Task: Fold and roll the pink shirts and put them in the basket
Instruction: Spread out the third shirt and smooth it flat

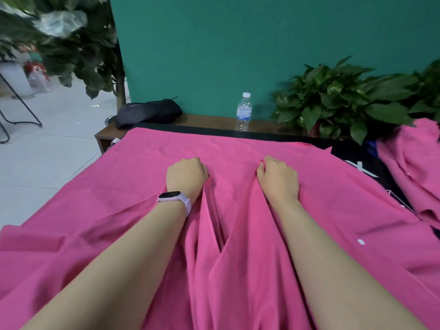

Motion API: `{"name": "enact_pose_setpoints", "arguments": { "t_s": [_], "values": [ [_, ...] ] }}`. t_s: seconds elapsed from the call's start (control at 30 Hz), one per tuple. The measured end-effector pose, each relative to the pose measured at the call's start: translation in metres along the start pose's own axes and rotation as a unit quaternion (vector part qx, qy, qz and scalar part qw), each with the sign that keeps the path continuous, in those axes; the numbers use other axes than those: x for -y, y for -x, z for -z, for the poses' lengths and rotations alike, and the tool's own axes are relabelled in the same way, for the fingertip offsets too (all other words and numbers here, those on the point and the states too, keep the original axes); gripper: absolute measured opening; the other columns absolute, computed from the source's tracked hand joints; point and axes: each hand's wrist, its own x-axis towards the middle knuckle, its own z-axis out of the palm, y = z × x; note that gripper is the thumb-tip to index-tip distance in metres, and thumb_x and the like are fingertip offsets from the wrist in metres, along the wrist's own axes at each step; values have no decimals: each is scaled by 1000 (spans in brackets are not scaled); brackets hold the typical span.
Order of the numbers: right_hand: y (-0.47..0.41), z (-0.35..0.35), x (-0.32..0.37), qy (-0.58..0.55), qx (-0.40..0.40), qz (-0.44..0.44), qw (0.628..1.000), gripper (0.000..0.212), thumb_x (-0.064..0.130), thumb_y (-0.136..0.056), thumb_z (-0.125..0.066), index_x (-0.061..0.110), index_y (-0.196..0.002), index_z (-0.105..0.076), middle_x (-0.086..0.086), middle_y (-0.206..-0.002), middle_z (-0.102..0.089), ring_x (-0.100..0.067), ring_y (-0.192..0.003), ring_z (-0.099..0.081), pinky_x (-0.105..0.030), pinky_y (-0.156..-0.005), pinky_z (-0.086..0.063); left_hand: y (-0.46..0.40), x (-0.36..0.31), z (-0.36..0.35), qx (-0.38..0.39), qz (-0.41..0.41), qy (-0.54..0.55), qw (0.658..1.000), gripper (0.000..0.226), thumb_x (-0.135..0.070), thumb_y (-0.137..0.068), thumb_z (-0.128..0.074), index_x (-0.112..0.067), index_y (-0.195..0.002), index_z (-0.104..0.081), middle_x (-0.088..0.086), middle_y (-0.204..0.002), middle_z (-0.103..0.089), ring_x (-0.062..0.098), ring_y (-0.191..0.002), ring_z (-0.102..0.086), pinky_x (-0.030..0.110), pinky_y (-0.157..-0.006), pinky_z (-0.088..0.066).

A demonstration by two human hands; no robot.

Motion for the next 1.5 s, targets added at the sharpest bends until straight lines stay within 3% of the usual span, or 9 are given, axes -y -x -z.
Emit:
{"name": "enact_pose_setpoints", "arguments": {
  "t_s": [0.2,0.4,0.7,0.77,0.97,1.07,1.2,1.33,1.5],
  "values": [
    [27,23,-4,-34,55,-9,998,26,30,-102,-46,11,-92,-60,-14,-89,-68,-38,-82,-65,-40,-65,-39,37,0,14,34,4,-3,999,15,-16,-92,-45,-10,-97,-58,13,-90,-70,34,-82,-66,33,-61,-33],
    [78,55,-3,-27,59,-14,998,23,29,-102,-46,16,-85,-53,-7,-77,-61,-36,-76,-64,-36,-61,-36,86,5,41,49,16,3,999,15,-16,-94,-43,-11,-99,-56,9,-92,-69,29,-73,-57,32,-61,-34],
    [139,91,-3,-30,37,8,999,27,29,-102,-49,8,-91,-62,-15,-82,-67,-39,-76,-64,-38,-62,-35,158,13,69,29,9,13,999,10,-17,-96,-43,-13,-97,-52,11,-91,-68,33,-80,-61,33,-62,-34],
    [148,96,-3,-33,29,14,999,26,28,-101,-49,7,-90,-62,-15,-81,-67,-39,-75,-64,-38,-61,-34,165,14,73,29,13,12,999,12,-18,-97,-42,-13,-97,-53,11,-91,-68,31,-74,-54,33,-62,-34],
    [151,100,0,-14,33,22,999,27,29,-104,-44,8,-100,-61,-14,-84,-68,-38,-76,-64,-39,-63,-36,159,6,90,82,11,-21,996,19,-9,-95,-39,-8,-106,-55,13,-98,-67,31,-72,-48,35,-64,-36],
    [149,97,0,-14,31,20,999,27,30,-104,-41,10,-105,-59,-13,-76,-66,-36,-66,-60,-39,-61,-38,141,-3,107,-31,16,76,996,10,-13,-98,-36,-13,-94,-45,12,-86,-64,35,-67,-52,38,-61,-34],
    [144,92,-2,-15,43,15,999,25,30,-104,-39,12,-102,-55,-12,-73,-64,-34,-61,-53,-38,-58,-36,106,-27,137,-193,-31,136,971,24,-31,-107,-32,-16,-89,-39,10,-84,-61,42,-70,-57,40,-59,-33],
    [143,89,-4,-17,33,-13,999,21,27,-102,-40,12,-100,-55,-14,-72,-66,-38,-66,-63,-38,-58,-33,54,-41,143,-204,-45,94,973,31,-33,-109,-31,-10,-97,-49,13,-92,-65,44,-77,-60,39,-61,-32],
    [139,83,-7,7,40,-22,999,24,29,-103,-39,12,-106,-55,-16,-73,-67,-38,-69,-65,-39,-58,-33,15,-42,105,-167,3,120,979,30,-32,-107,-34,-8,-98,-51,13,-91,-65,43,-82,-60,38,-63,-31]
  ]
}}
